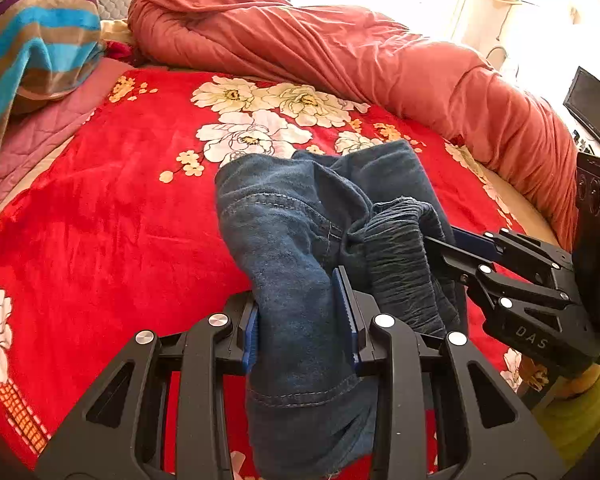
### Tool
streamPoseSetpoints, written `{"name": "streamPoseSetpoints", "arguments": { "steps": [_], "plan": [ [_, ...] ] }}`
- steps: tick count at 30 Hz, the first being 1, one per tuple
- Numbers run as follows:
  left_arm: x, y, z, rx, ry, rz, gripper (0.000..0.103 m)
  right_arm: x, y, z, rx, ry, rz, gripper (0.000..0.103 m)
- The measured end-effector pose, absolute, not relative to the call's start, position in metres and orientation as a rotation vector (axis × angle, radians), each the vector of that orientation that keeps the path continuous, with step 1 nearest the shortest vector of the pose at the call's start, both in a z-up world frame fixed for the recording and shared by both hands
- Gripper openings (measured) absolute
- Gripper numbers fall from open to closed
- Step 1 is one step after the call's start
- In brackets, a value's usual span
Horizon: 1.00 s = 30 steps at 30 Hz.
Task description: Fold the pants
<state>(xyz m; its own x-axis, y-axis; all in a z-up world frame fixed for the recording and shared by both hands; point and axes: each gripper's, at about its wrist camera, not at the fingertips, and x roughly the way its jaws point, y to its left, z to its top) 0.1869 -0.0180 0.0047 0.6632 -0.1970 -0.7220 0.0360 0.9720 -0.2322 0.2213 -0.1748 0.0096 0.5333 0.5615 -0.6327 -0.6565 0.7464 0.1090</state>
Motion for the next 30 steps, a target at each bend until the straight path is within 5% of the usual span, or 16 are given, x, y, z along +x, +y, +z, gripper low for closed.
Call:
{"name": "streamPoseSetpoints", "arguments": {
  "steps": [9, 13, 26, 30],
  "plan": [
    [0.195, -0.012, -0.015, -0.199, 0.880, -0.096, 0.026, 0.227, -0.177, -0.003, -0.139, 0.721, 0.684, 0.028],
    [0.193, -0.010, -0.019, -0.197, 0.883, -0.088, 0.029, 0.227, -0.180, -0.003, -0.143, 0.720, 0.654, 0.047],
    [0.187, -0.004, -0.021, -0.205, 0.890, -0.079, 0.046, 0.226, -0.178, -0.014, -0.159, 0.766, 0.634, 0.058],
    [0.183, -0.004, -0.019, -0.201, 0.884, -0.076, 0.050, 0.223, -0.182, -0.013, -0.148, 0.770, 0.628, 0.070]
  ]
}}
